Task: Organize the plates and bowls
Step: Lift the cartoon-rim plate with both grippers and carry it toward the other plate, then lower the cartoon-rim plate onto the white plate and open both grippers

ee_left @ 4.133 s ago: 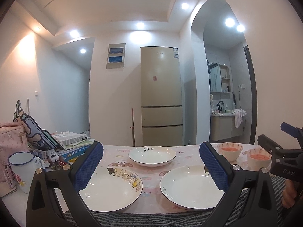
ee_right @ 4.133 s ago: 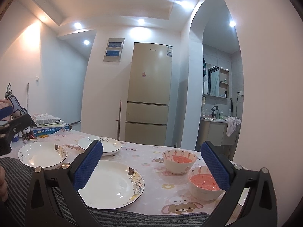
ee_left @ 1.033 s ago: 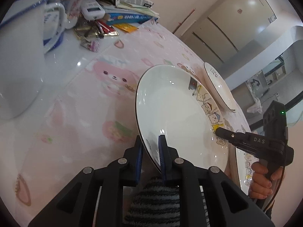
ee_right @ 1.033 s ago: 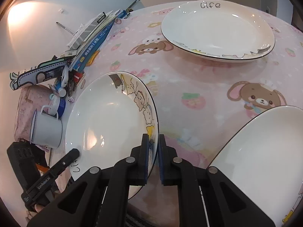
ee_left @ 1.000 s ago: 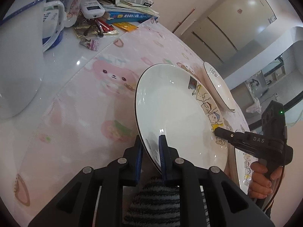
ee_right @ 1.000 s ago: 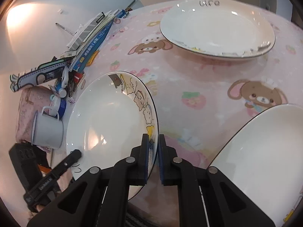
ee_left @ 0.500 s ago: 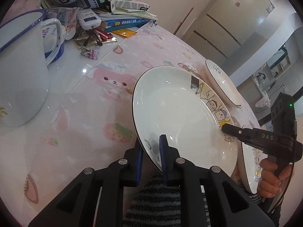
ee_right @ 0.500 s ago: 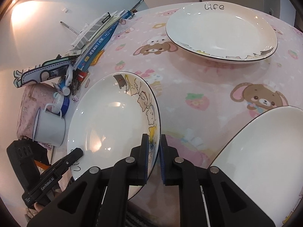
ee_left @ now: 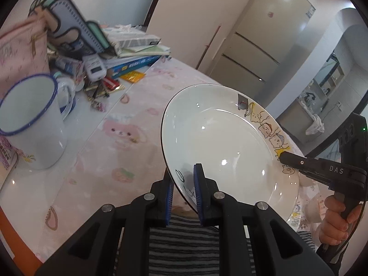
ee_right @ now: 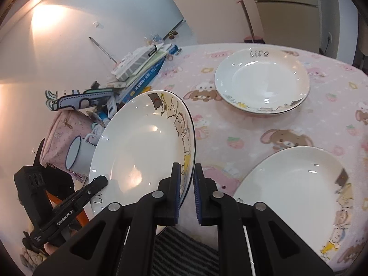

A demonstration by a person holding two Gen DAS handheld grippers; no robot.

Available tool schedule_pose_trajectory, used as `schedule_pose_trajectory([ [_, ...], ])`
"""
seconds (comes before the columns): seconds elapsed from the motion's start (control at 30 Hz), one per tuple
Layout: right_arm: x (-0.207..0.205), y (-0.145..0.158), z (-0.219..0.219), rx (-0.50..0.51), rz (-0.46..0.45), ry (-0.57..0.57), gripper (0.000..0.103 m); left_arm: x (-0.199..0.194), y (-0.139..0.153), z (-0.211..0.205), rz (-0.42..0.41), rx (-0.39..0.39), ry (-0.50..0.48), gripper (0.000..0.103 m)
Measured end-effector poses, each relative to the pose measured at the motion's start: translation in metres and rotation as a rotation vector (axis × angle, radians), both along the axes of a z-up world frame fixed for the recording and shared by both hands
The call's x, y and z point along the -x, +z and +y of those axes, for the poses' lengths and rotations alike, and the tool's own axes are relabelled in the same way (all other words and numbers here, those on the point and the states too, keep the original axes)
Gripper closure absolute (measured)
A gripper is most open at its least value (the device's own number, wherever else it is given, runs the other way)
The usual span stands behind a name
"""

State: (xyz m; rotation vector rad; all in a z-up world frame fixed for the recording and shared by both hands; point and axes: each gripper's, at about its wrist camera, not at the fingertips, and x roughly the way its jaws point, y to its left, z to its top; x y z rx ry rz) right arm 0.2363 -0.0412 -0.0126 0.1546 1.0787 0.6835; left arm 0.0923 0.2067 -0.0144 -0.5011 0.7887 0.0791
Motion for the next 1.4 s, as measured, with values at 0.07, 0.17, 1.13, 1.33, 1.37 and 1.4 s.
schedule_pose_trajectory([
  [0.07, 0.005, 0.013, -0.012, -0.005, -0.029, -0.013, 0.091, 0.0, 0.012, -0.012, -0.02, -0.002, -0.014, 0.085],
  [0.17, 0.011, 0.03, -0.036, -0.03, -0.056, -0.04, 0.09, -0.001, 0.027, -0.031, -0.05, -0.01, -0.048, 0.085],
  [1.13, 0.05, 0.005, -0.21, -0.06, -0.022, -0.248, 0.09, -0.012, 0.029, -0.188, -0.026, -0.065, -0.3, 0.084],
  [1.33, 0.049, -0.021, -0.217, -0.042, 0.021, -0.262, 0.09, -0.018, 0.007, -0.196, 0.022, -0.058, -0.313, 0.084],
  [1.37, 0.049, -0.026, -0.218, -0.04, 0.03, -0.265, 0.09, -0.019, 0.003, -0.197, 0.031, -0.058, -0.315, 0.084],
  [1.4, 0.048, -0.031, -0.219, -0.037, 0.041, -0.267, 0.09, -0.02, 0.0, -0.198, 0.037, -0.059, -0.316, 0.084],
])
